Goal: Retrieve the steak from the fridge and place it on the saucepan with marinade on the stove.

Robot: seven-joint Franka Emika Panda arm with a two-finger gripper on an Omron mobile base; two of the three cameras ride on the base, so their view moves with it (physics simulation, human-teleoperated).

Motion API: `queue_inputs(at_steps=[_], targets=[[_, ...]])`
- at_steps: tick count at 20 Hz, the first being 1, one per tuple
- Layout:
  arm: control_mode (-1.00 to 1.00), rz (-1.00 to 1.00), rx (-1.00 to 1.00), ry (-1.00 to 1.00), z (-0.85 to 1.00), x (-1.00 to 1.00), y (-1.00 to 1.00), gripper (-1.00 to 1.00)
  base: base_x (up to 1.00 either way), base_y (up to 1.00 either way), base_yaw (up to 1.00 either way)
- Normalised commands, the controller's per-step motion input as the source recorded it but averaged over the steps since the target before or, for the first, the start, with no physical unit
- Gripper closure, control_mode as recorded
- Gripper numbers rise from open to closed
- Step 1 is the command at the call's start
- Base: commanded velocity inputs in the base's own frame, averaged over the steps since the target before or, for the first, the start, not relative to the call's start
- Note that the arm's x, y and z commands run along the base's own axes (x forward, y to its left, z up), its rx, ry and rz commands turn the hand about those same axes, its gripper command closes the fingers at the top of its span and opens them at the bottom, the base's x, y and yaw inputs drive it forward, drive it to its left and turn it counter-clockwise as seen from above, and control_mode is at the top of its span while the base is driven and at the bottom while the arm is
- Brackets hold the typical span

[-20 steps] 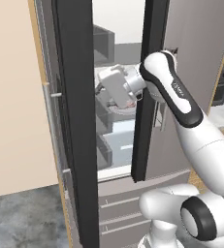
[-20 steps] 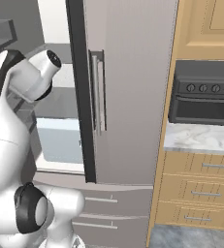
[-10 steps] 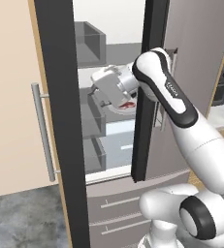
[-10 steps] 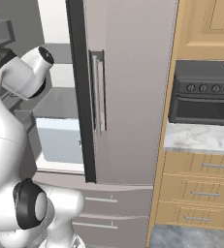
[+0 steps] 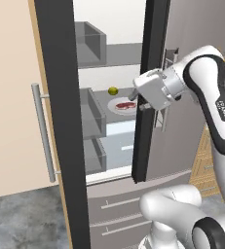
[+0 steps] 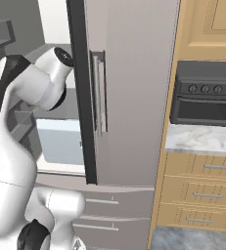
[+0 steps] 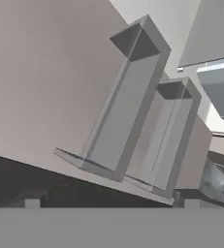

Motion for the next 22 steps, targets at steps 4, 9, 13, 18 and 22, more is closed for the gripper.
queue_inputs(at_steps=[4, 9, 13, 18, 22], targets=[[-1.00, -0.11, -0.30, -0.08, 0.02, -0.63, -1.00, -1.00, 0.00, 0.00, 0.00], [-1.00, -0.08, -0.34, -0.14, 0.00, -0.64, -1.00, -1.00, 0.00, 0.00, 0.00], [-1.00, -0.26, -0.26, -0.25, 0.00, -0.23, -1.00, -1.00, 0.00, 0.00, 0.00], [-1.00, -0.42, -0.01, -0.16, 0.00, 0.07, -0.90, -1.00, 0.00, 0.00, 0.00], [-1.00, -0.36, -0.02, -0.13, 0.00, 0.52, -0.31, -1.00, 0.00, 0.00, 0.00]])
